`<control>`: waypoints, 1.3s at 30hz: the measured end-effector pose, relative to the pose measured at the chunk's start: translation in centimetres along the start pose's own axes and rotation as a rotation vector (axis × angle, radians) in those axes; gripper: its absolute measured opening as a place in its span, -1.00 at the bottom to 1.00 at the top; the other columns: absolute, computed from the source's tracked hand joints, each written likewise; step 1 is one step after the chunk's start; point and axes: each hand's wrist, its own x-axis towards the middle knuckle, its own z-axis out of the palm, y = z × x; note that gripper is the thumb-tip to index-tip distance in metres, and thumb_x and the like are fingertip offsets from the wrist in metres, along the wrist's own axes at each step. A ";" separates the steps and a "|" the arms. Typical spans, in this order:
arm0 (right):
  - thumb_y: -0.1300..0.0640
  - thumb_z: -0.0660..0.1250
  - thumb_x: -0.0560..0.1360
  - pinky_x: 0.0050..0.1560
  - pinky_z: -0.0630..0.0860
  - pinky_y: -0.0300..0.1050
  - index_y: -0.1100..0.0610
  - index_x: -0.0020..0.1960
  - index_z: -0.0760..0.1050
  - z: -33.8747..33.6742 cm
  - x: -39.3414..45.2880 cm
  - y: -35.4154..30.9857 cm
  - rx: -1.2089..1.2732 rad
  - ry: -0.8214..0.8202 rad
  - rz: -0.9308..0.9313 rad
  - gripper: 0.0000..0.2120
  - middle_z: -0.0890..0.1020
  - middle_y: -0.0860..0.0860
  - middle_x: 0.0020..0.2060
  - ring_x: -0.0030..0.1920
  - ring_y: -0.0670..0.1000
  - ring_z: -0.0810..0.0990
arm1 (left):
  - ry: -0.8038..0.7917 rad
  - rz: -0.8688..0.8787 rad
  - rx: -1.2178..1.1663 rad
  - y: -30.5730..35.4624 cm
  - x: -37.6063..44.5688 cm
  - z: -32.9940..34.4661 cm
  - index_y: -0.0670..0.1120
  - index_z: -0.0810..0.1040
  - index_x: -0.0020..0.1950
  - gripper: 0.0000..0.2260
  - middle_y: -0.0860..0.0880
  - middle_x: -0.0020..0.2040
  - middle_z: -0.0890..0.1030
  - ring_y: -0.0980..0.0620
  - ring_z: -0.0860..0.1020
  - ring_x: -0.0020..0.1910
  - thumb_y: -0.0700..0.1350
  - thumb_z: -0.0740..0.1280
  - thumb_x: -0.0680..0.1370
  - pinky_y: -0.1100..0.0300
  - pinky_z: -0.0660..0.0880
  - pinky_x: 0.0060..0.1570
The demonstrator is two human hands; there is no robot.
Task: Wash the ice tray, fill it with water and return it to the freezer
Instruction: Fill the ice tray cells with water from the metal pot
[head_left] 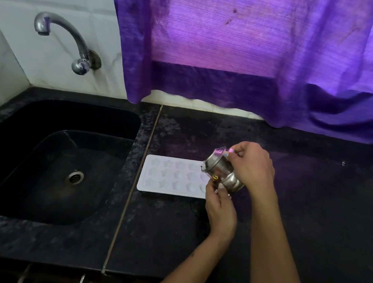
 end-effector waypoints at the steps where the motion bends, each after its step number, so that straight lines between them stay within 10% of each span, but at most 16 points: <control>1: 0.01 0.32 0.55 -0.11 0.37 -0.13 -0.05 0.02 0.57 0.0 0.0 0.1 0.010 -0.001 0.001 -0.91 0.64 -0.04 -0.03 0.00 0.02 0.57 | 0.002 0.006 0.008 0.0 0.0 0.0 -0.06 0.42 0.30 -0.75 0.02 0.11 0.56 0.10 0.56 0.06 -0.19 0.10 0.65 0.26 0.52 0.06; 4: 0.00 0.33 0.53 -0.04 0.46 -0.08 -0.07 -0.09 0.54 -0.1 0.2 0.4 0.055 -0.005 0.006 -0.97 0.64 -0.05 -0.06 0.00 0.02 0.58 | 0.014 0.014 0.020 -0.1 0.2 -0.1 -0.06 0.39 0.36 -0.72 -0.01 0.19 0.55 0.12 0.54 0.11 -0.18 0.11 0.65 0.45 0.45 -0.03; 13: 0.03 0.35 0.52 0.05 0.54 0.02 -0.06 -0.13 0.51 -0.1 0.3 0.6 0.193 -0.049 -0.003 -0.94 0.63 -0.11 -0.18 -0.05 -0.02 0.61 | 0.062 0.028 0.070 -0.2 0.5 -0.3 -0.06 0.28 0.47 -0.63 -0.03 0.35 0.41 0.03 0.43 0.30 -0.10 0.14 0.64 0.04 0.37 0.33; 18: -0.01 0.36 0.50 0.07 0.54 0.03 -0.06 -0.12 0.53 0.8 0.1 -0.5 0.164 -0.060 -0.016 -0.95 0.66 -0.07 -0.12 -0.02 0.00 0.61 | 0.045 0.023 0.136 0.2 0.6 -1.1 -0.08 0.18 0.53 -0.58 -0.01 0.39 0.30 0.18 0.32 0.23 -0.11 0.10 0.66 0.37 0.21 0.17; 39: 0.00 0.37 0.51 -0.13 0.35 -0.14 -0.06 -0.07 0.56 2.1 -0.4 -4.0 0.013 -0.039 -0.023 -0.96 0.65 -0.06 -0.08 -0.01 0.01 0.59 | -0.030 -0.054 0.066 -0.2 2.2 -2.5 0.02 0.27 0.46 -0.58 -0.02 0.34 0.45 0.04 0.46 0.30 0.03 0.11 0.61 -0.05 0.38 0.33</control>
